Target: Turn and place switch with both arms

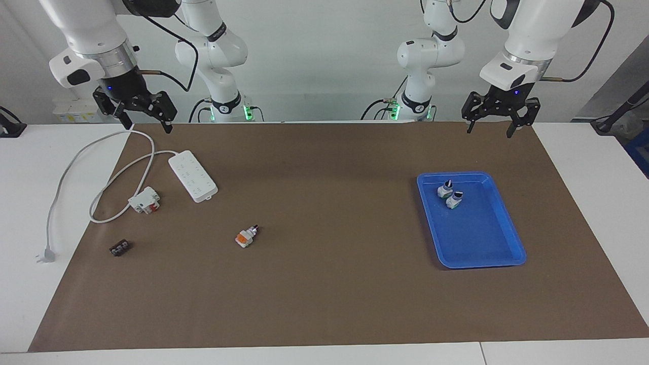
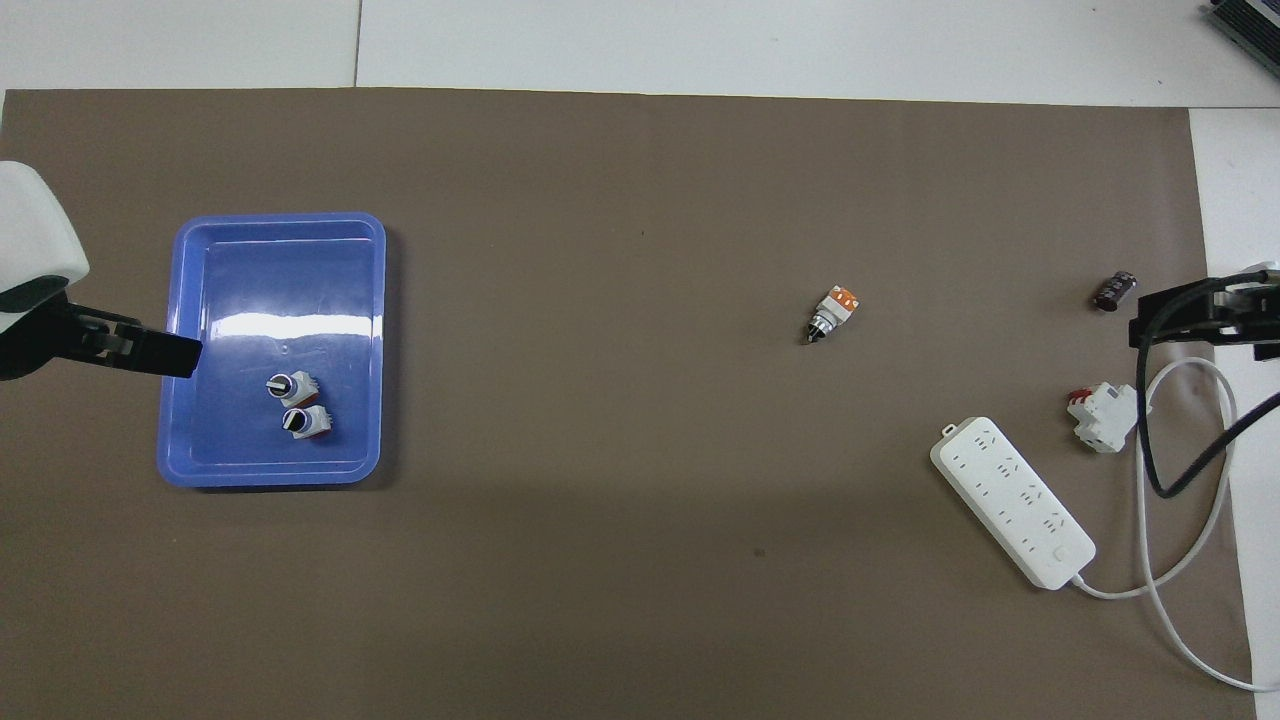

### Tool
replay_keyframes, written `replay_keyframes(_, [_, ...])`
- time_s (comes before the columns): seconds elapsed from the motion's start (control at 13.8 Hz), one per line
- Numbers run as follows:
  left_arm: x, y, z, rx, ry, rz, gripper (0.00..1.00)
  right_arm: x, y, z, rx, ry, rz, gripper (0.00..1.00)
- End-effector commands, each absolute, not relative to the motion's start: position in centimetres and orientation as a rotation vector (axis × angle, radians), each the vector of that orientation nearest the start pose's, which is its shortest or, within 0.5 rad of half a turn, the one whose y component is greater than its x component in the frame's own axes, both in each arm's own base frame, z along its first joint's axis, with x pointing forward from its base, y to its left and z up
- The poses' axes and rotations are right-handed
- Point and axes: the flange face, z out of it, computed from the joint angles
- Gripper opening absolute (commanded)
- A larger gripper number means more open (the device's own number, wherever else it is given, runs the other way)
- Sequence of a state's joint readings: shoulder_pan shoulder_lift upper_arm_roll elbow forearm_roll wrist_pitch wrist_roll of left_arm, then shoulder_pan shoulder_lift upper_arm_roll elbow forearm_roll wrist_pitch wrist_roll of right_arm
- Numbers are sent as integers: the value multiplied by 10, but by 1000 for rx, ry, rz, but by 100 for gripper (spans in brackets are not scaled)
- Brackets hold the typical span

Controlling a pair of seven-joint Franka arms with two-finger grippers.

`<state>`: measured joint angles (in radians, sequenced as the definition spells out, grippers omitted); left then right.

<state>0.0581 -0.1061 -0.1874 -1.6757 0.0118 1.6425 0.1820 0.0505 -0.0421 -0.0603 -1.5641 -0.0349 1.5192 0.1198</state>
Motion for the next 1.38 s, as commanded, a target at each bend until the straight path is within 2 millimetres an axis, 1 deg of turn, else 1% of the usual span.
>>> replay_keyframes(0.0, [538,-74,654,-3110,459,-65,100,532,-11,647,-3163,204,-17,100])
replay_keyframes(0.07, [542,-74,648,-3115,460,-17,100,532,-11,647,-3163,204,-17,100])
replay_keyframes(0.14, [542,-76,657,-3112,467,-24,100,532,-11,647,-3163,204,-17,100])
replay_keyframes(0.22, [543,-72,662,-3116,458,-8,100,532,-11,647,-3163,204,-17,100])
replay_keyframes(0.29, [547,-65,659,-3122,440,23,100,532,-11,647,-3163,204,-17,100])
replay_keyframes(0.36, [546,-67,663,-3119,444,36,100,532,-11,647,-3163,204,-17,100])
replay_keyframes(0.58, [540,-61,670,-3118,425,36,100,532,-11,647,-3163,204,-17,100])
replay_keyframes(0.8, [534,-61,672,-3119,417,46,100,532,-11,647,-3163,204,-17,100])
replay_keyframes(1.3, [532,-55,670,-3126,345,58,100,532,-11,647,-3163,204,-17,100])
